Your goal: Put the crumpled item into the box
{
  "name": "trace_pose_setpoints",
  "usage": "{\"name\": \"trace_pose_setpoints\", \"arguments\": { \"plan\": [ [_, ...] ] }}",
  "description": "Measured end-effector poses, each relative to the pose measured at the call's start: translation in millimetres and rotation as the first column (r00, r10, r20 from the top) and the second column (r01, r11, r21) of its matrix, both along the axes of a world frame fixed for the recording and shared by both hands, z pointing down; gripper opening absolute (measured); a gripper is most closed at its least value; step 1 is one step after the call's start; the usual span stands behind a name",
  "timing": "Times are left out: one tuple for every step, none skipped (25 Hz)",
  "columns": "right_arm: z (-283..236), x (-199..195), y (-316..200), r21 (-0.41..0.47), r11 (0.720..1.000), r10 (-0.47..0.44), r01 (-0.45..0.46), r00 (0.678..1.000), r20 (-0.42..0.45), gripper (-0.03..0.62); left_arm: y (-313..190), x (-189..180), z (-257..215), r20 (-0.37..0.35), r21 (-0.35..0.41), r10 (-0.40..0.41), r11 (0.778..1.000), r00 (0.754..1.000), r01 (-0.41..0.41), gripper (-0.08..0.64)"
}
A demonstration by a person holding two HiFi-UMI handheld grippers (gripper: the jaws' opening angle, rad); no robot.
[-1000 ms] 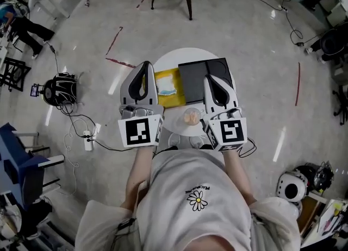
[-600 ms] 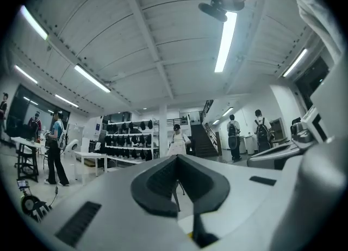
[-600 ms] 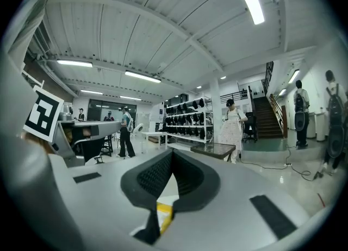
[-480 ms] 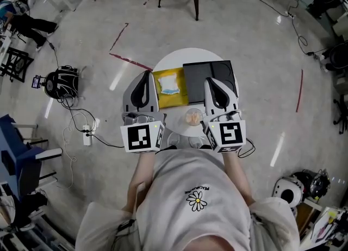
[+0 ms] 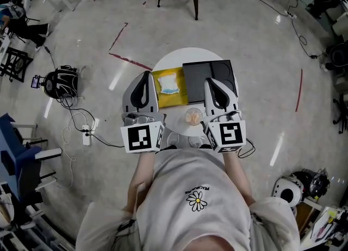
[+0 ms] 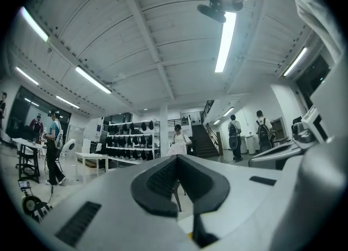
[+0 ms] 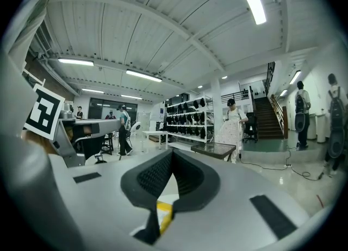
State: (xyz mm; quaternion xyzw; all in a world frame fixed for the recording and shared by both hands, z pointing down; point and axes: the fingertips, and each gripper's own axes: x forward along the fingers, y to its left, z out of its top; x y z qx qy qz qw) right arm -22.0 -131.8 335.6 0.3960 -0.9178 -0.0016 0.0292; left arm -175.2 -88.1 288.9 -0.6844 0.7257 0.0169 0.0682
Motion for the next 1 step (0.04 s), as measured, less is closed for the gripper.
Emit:
{"name": "trace_pose_setpoints", "arguments": {
  "plan": [
    [0.1, -0.9, 0.4, 0.000, 1.000, -0.002, 0.002, 1.000, -0.001, 0.003, 0.3, -0.6, 0.6, 0.000, -0.002, -0.001, 1.000, 1.000, 0.001, 0.000]
  ]
}}
